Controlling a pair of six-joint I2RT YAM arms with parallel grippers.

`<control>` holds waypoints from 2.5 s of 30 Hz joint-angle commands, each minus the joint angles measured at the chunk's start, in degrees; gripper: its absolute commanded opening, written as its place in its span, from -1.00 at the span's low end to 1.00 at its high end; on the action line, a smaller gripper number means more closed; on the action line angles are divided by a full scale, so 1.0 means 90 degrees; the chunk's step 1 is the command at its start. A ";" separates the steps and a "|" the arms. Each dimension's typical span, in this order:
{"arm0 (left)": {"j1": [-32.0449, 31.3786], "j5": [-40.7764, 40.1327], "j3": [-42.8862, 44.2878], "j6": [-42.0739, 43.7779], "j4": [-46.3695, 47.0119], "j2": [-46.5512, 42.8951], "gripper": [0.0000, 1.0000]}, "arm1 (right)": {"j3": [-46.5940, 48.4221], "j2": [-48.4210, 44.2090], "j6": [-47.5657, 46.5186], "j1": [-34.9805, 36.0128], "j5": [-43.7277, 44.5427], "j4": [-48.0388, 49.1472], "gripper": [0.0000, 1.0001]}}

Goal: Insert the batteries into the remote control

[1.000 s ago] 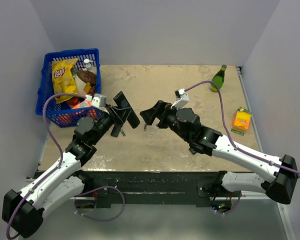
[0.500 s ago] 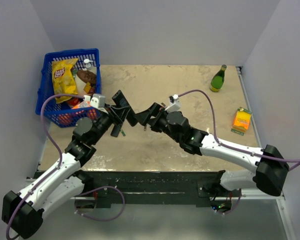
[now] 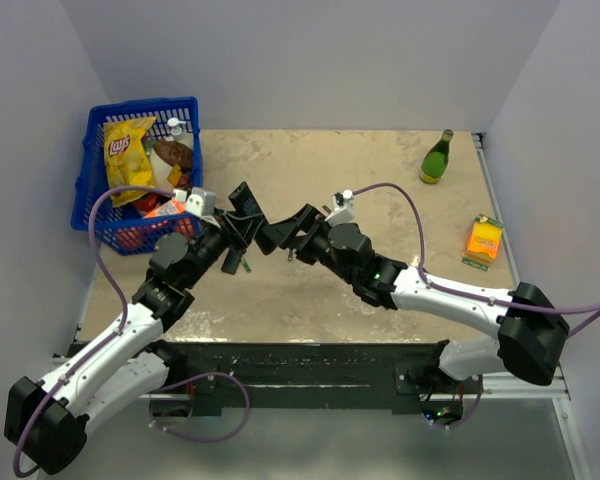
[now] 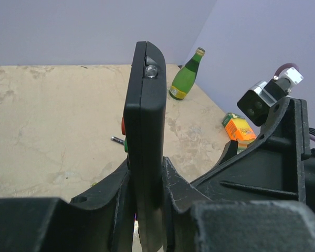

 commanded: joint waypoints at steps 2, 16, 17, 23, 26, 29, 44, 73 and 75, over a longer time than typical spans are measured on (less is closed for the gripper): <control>0.0003 0.0019 0.0176 0.0235 0.0480 -0.0045 -1.00 | -0.0234 -0.0110 0.0389 0.0034 0.0253 0.0293 0.70; 0.0003 0.0038 0.0185 0.0245 0.0480 -0.0025 -1.00 | -0.0254 -0.0042 0.0478 0.0034 0.0273 0.0615 0.62; 0.0003 0.0048 0.0195 0.0245 0.0480 -0.0025 -1.00 | -0.0234 -0.0042 0.0458 0.0034 0.0292 0.0615 0.62; 0.0003 0.0096 0.0176 0.0225 0.0490 -0.0015 -1.00 | -0.0205 0.0026 0.0477 0.0034 0.0322 0.0615 0.60; 0.0012 0.0096 0.0176 0.0206 0.0500 -0.0044 -1.00 | -0.0214 0.0075 0.0506 0.0034 0.0322 0.0596 0.60; 0.0012 0.0135 0.0176 0.0186 0.0519 -0.0045 -1.00 | -0.0224 0.0163 0.0497 0.0034 0.0234 0.0674 0.57; 0.0003 0.0331 0.0117 0.0128 0.0675 -0.0025 -1.00 | -0.0244 0.0173 0.0682 0.0024 0.0429 0.0597 0.51; 0.0003 -0.0157 -0.0459 0.0323 0.1515 0.0053 -1.00 | -0.0156 0.0847 0.1483 0.0024 -0.0215 -0.0576 -0.04; 0.0003 -0.0264 -0.0508 0.0313 0.1525 0.0092 -1.00 | -0.0205 0.0857 0.1503 0.0024 -0.0196 -0.0547 -0.03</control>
